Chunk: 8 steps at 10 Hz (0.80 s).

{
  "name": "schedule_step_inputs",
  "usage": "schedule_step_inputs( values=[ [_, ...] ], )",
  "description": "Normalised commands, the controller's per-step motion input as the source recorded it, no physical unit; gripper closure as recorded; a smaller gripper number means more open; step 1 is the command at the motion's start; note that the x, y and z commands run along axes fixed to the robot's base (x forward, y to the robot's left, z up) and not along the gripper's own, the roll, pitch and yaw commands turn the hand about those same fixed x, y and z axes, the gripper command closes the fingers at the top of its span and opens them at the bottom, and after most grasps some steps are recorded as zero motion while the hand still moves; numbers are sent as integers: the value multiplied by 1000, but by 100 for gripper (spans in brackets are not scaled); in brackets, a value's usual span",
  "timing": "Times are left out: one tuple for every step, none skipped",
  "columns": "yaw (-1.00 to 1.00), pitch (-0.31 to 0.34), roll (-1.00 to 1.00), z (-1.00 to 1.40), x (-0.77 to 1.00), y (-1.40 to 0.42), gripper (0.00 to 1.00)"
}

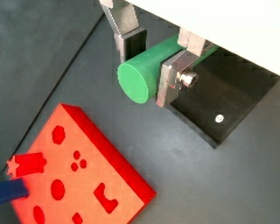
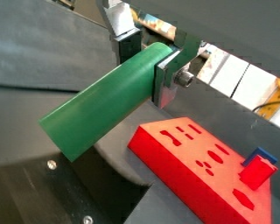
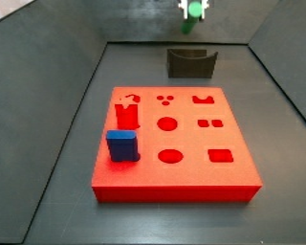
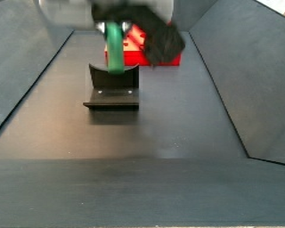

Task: Pick up the round object. Move up. Place the round object on the fixture. Regrasp the round object. Move to above the board. Insert the round object.
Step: Place the round object on the fixture.

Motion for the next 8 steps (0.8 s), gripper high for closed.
schedule_step_inputs(
  values=[
    [-153,197,-583,-1000,178,139,100],
    [-183,165,-424,-1000,185,142,100],
    [-199,130,-286,-1000,190,135,100],
    [-203,86,-218,-1000,194,129,100],
    [-199,32,-185,-899,178,125,100],
    [-184,9,-175,-715,147,102,100],
    [-162,-9,-172,-538,127,78,100],
    [-131,-43,-125,-420,94,128,100]
  ],
)
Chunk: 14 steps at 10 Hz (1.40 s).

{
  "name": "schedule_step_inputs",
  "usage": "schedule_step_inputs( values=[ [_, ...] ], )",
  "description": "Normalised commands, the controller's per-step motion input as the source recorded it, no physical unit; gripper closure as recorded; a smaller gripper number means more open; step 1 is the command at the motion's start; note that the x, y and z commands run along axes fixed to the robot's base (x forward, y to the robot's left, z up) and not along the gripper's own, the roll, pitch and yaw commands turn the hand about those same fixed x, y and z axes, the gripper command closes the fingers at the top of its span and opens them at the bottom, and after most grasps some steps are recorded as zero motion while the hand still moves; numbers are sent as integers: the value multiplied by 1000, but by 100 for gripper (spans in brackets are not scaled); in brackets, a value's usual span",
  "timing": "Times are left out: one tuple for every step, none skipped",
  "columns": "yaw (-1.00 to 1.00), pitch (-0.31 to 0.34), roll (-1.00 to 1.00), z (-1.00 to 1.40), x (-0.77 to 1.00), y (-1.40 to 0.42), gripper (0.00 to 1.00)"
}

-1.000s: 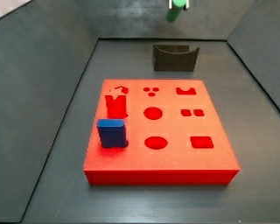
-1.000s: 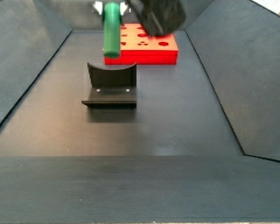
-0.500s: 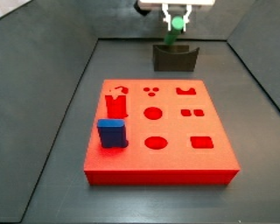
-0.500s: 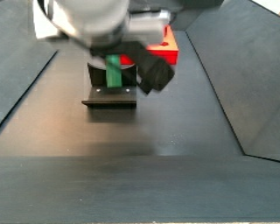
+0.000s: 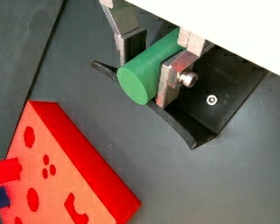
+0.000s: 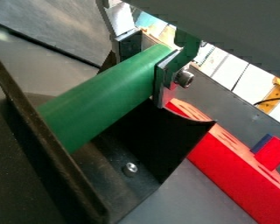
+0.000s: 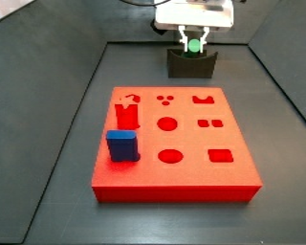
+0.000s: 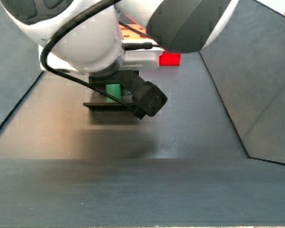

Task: Pick up the round object. Move up. Place the round object on the fixture. Regrasp the round object. Move to above the board. Insert the round object.
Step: Place the round object on the fixture, then regrasp the round object.

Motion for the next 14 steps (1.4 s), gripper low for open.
schedule_step_inputs(
  values=[
    [-118,-54,-123,-396,81,139,100],
    [-87,-59,-122,-380,81,147,100],
    [-63,-59,-122,-379,82,147,100],
    [0,0,0,0,0,0,0],
    [92,-8,-15,1000,0,0,0],
    [97,-5,-8,1000,-6,5,0],
    [82,22,17,1000,-29,4,0],
    [75,38,31,1000,-32,-1,0],
    [54,71,45,1000,-36,-1,0],
    [36,96,44,898,-35,2,0],
    [11,118,45,665,-28,7,0],
    [-2,124,47,542,-26,6,0],
    [-31,126,48,308,-23,5,0],
    [-2,71,1000,768,-94,-784,0]
  ],
)
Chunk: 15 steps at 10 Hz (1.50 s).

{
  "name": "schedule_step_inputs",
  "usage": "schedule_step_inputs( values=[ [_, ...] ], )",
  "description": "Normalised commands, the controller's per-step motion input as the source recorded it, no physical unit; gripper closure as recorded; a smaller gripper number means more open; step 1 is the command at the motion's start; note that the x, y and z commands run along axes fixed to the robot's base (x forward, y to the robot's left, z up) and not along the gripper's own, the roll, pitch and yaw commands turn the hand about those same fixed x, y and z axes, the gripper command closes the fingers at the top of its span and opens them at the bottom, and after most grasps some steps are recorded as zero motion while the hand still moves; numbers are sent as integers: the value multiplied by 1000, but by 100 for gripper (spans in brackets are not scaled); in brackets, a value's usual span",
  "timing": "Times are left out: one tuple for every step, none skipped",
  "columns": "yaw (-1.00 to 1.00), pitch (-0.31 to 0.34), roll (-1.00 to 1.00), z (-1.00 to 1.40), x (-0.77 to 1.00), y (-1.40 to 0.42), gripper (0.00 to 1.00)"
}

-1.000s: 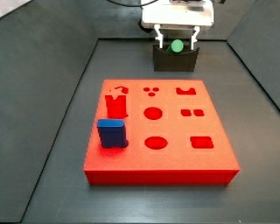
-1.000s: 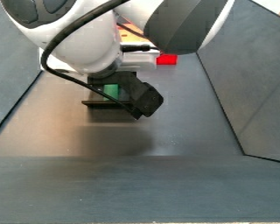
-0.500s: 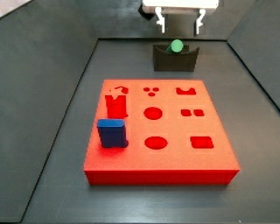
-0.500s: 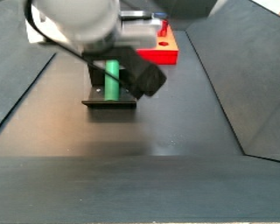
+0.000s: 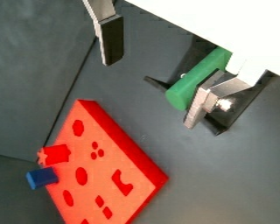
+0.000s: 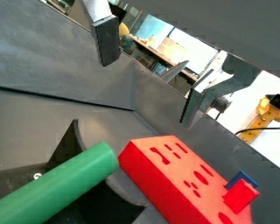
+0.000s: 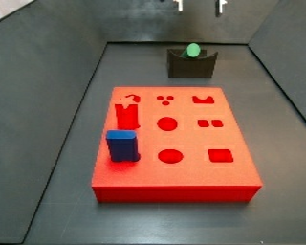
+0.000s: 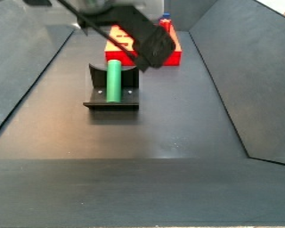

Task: Pick up the round object. Move up. Place the round object on the fixture. Regrasp the round object. Move to above the board. Insert the round object.
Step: Regrasp the round object.

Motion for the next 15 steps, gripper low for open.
schedule_step_inputs(
  values=[
    [-3,67,1000,671,-87,-738,0],
    [-4,56,1000,533,-99,-607,0],
    [-4,47,1000,347,-113,-449,0],
    [-5,41,1000,150,-96,-290,0],
    [-6,39,1000,52,-47,-87,0],
    [-6,40,1000,32,-27,-25,0],
    [-6,38,1000,14,-21,-30,0],
    [-6,32,1000,17,-32,-32,0],
    [-5,27,1000,19,-39,-27,0],
    [-5,21,1000,18,-43,-26,0],
    [-4,16,1000,14,-44,-24,0],
    [-4,8,1000,4,-38,-26,0],
    [-3,4,1000,5,-39,-24,0],
    [-1,-4,1000,9,-30,-20,0],
    [0,-9,1000,5,-23,-19,0]
  ],
)
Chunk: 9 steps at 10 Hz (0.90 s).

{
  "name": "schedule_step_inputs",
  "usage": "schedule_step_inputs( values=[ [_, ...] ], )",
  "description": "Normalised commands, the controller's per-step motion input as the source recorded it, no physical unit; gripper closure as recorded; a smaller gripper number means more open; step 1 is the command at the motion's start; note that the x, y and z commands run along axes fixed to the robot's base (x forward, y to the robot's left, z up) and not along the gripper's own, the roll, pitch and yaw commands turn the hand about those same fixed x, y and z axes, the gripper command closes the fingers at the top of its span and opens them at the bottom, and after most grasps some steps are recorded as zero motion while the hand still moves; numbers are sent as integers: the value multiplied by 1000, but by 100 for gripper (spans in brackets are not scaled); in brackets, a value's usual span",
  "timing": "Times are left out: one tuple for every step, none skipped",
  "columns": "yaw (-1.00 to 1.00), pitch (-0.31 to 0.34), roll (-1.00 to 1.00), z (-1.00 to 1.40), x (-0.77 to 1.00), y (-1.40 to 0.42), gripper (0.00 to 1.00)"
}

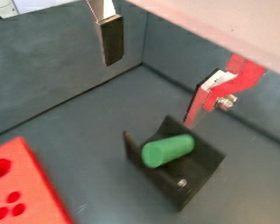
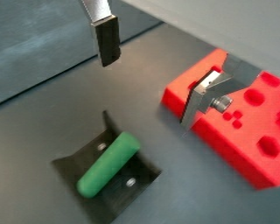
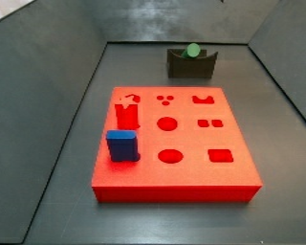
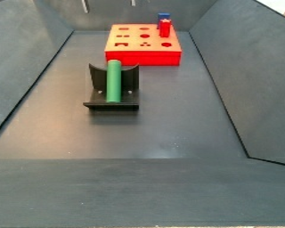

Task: Pick up the round object. Move up. Place the round object on the fixture. Regrasp the round object. Move to above the board. Insert the round object.
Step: Regrasp the round object.

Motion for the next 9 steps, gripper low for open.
schedule_step_inputs(
  values=[
    [2,-12,1000,4,-22,-19,0],
    [3,-11,1000,6,-21,-17,0],
    [4,-6,1000,8,-16,-17,0],
    [6,-1,1000,7,-7,-18,0],
    [8,8,1000,-2,13,-22,0],
    [10,16,1000,-7,19,-22,0],
    [14,33,1000,-6,31,-23,0],
    [18,47,1000,-6,44,-28,0],
    [30,77,1000,-5,62,-31,0]
  ],
)
